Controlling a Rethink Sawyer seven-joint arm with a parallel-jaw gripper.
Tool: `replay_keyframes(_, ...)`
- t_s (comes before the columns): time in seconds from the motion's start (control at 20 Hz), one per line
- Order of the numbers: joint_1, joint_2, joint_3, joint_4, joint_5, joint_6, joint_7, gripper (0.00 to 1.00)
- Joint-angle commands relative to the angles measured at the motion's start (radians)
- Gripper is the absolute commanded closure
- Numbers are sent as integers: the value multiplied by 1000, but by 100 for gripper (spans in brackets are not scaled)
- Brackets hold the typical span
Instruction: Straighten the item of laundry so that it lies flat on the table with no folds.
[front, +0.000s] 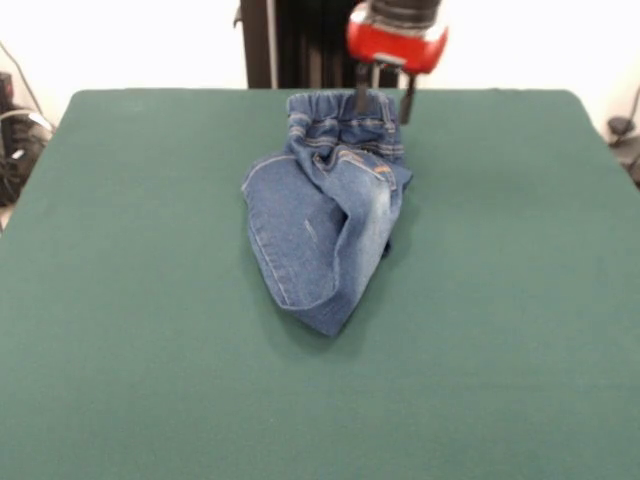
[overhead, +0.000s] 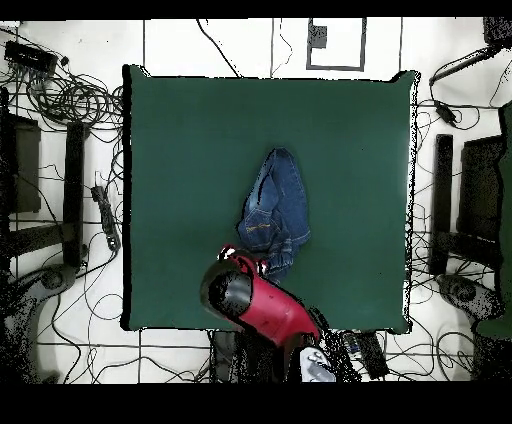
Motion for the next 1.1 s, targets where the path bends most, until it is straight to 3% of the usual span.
replay_keyframes(0.05, -60, 157, 169, 22, 59, -138, 365, 0)
replay_keyframes(0.15, -84, 163, 189, 31, 62, -136, 383, 0)
replay_keyframes(0.4, -27, 142, 138, 74, 84, -165, 443, 0)
replay_keyframes(0.65, 39, 92, 131, 178, 121, -216, 576, 0)
replay_keyframes(0.85, 80, 50, 101, 215, 153, -180, 612, 0)
replay_keyframes(1.1, 52, 24, 95, 242, 113, -182, 626, 0)
